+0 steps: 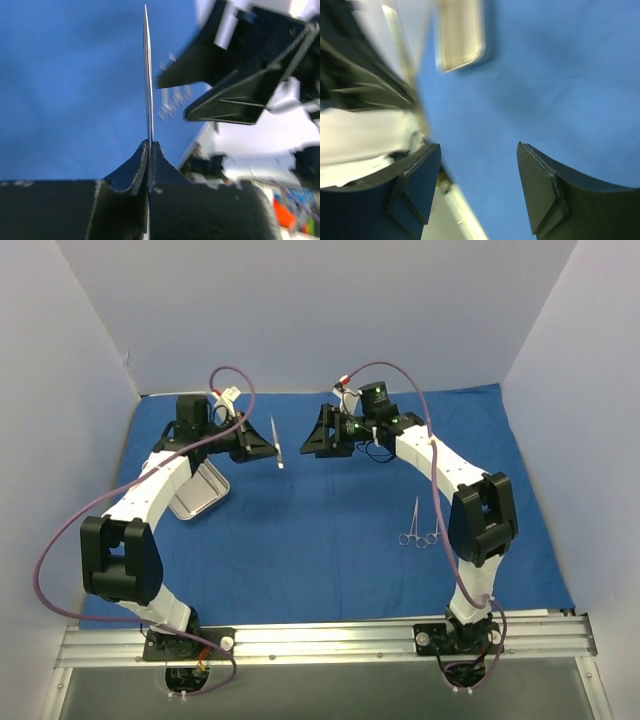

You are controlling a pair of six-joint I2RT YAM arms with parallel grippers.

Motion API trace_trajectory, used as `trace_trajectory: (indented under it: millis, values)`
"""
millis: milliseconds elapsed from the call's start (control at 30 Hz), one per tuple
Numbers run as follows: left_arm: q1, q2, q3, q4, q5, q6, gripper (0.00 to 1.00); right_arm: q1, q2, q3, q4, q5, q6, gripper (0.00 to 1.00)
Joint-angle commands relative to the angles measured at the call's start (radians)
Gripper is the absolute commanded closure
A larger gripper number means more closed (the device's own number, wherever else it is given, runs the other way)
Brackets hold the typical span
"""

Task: Open and lay out the surgical kit
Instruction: Place the medical item in the surgical kit.

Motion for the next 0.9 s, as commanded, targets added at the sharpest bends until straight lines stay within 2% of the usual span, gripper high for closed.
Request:
trace_trajectory:
  millis: [0,167,200,300,700,867]
  values:
    - [-0.040,-0.064,-0.047,0.251,0.159,-0.127,0.98,-0.024,-0.149,-0.113,0.432,-0.200,0.240,0.36]
    - [-0.089,-0.104,-0.119,0.384,0.195,-0.241,0.98,-0.023,-0.212,-0.242,0.621,-0.248,0.386,0.34]
    - [-0.092,-0.117,-0.156,0.464,0.202,-0.268,0.98,-0.023,-0.220,-0.270,0.735,-0.260,0.426,0.34]
    - [-0.106,-0.124,-0.200,0.568,0.234,-0.354,0.98,-0.020,-0.234,-0.325,0.896,-0.277,0.547,0.38]
    - [-0.135,-0.147,-0.263,0.748,0.263,-0.485,0.98,0.003,-0.224,-0.333,0.844,-0.295,0.524,0.47]
    - [-0.135,-0.159,-0.273,0.753,0.261,-0.494,0.98,0.003,-0.224,-0.344,0.795,-0.300,0.482,0.50]
